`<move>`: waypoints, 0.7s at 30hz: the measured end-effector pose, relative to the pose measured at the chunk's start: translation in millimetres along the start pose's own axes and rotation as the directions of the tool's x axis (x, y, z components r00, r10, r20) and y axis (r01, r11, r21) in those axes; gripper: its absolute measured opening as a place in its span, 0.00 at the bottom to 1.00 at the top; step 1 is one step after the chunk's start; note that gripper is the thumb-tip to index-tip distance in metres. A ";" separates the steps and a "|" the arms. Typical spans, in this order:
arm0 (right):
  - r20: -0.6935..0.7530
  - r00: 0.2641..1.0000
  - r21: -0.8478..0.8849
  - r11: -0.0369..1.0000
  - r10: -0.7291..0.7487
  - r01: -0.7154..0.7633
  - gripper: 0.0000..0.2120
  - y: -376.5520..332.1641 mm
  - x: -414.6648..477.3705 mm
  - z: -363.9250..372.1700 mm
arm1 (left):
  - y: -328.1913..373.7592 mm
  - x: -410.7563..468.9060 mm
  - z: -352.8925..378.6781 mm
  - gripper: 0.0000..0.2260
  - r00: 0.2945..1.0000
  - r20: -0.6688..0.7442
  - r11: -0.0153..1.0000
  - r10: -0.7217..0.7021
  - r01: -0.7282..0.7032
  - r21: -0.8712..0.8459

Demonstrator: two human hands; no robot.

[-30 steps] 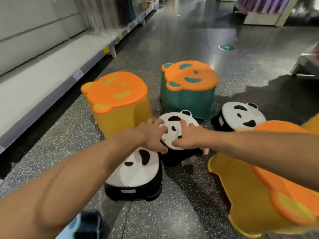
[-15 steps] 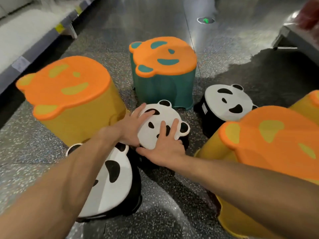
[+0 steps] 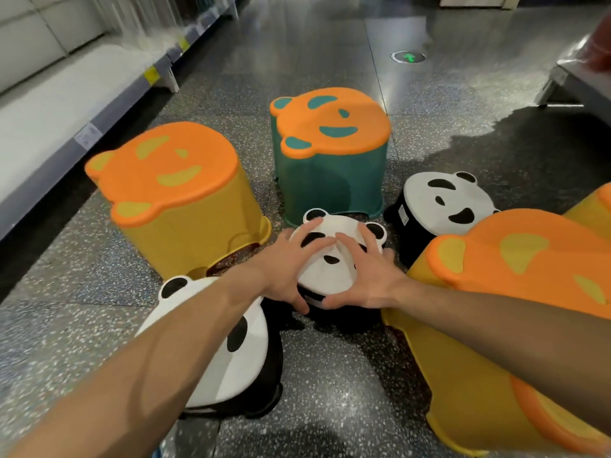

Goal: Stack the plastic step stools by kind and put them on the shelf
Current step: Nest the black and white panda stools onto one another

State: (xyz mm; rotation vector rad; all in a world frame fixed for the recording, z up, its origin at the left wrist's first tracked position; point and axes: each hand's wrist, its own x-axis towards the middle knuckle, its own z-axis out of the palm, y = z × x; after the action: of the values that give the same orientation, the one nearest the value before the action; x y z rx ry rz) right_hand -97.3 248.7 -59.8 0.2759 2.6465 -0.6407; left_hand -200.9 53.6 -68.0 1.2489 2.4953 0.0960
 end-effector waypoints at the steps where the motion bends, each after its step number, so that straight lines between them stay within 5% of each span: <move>1: 0.011 1.000 -0.037 0.999 0.001 0.000 0.65 -1.1 0.5 -0.4 | -1.0 3.7 1.2 0.65 1.000 0.011 1.000 0.010 -0.010 0.004; 12: -0.163 0.984 -0.224 0.974 -0.073 0.035 0.62 -3.9 -3.4 -2.6 | -10.6 8.0 12.7 0.56 0.981 -0.189 0.991 0.044 -0.067 -0.115; 21: -0.408 0.852 -0.290 0.932 -0.327 0.219 0.61 -45.3 -44.1 -62.2 | 22.6 -58.3 -76.8 0.51 0.857 -0.513 0.992 0.044 0.023 0.124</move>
State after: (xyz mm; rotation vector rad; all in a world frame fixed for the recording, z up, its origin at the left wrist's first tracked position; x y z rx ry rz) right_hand -91.1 234.3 27.5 -0.0373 3.2165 -0.3698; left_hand -177.3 28.7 24.9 1.4409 2.9890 0.3213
